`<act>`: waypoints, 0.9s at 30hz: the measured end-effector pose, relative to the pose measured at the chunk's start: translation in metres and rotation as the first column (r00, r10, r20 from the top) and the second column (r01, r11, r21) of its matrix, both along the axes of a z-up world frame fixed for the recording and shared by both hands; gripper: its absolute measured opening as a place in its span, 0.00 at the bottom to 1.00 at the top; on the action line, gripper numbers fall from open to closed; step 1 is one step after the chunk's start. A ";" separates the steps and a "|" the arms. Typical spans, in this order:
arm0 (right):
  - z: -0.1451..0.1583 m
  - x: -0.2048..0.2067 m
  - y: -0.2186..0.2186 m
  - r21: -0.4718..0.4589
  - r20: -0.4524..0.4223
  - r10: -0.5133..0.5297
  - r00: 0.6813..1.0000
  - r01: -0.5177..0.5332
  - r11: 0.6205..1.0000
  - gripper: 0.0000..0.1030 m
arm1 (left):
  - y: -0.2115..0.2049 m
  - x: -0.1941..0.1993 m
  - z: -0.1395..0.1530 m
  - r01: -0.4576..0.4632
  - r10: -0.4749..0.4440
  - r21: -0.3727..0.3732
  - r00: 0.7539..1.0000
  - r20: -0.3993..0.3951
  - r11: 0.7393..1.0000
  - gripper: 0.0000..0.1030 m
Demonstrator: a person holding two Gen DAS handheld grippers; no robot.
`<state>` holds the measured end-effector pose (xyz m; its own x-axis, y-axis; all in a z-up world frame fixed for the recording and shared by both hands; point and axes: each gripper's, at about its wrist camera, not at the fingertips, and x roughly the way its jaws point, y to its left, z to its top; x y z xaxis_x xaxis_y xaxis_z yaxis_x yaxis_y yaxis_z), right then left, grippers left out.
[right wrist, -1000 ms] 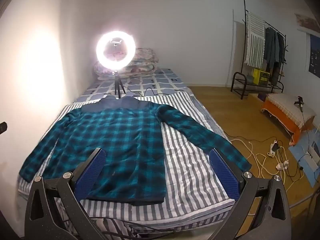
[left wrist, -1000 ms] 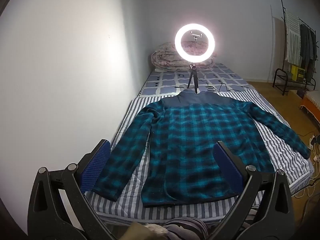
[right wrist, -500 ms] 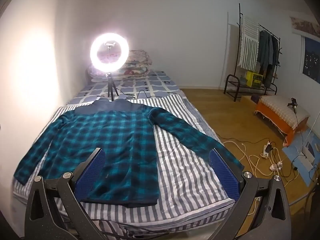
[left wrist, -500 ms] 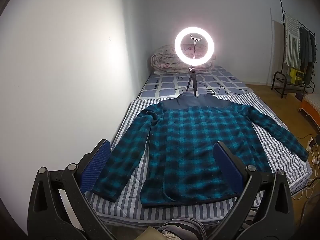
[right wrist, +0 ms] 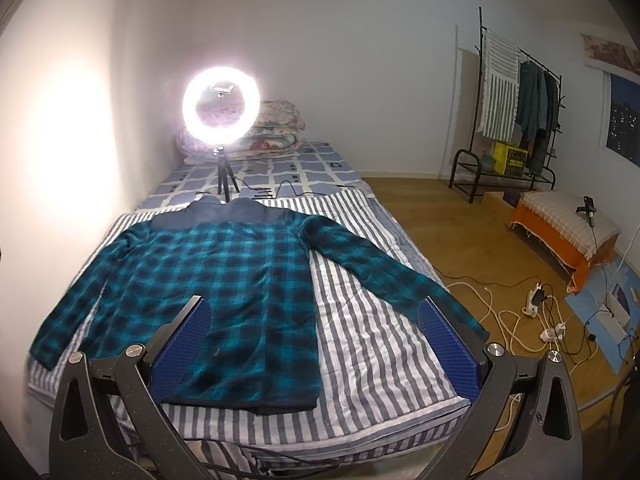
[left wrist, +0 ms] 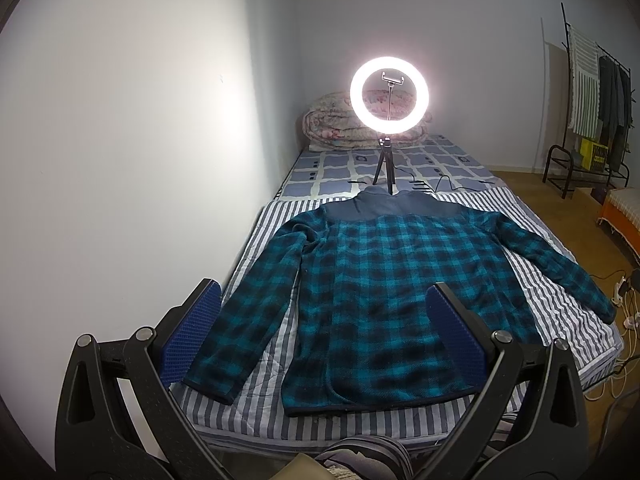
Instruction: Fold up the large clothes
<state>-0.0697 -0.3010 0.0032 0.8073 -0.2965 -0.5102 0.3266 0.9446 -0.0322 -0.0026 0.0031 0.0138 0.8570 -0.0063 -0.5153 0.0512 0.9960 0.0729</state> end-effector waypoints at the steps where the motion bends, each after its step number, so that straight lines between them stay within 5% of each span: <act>1: 0.001 0.000 0.001 -0.002 0.000 0.000 1.000 0.000 1.000 1.00 | 0.000 0.000 0.000 0.000 0.000 0.000 1.000 0.000 1.000 1.00; 27: 0.003 0.001 0.004 -0.011 0.011 0.005 1.000 -0.004 1.000 1.00 | 0.007 0.001 0.018 -0.010 0.010 -0.003 1.000 0.007 1.000 1.00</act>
<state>-0.0685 -0.2968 0.0064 0.8140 -0.2982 -0.4985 0.3227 0.9457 -0.0388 -0.0017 0.0100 0.0320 0.8607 0.0013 -0.5091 0.0403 0.9967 0.0708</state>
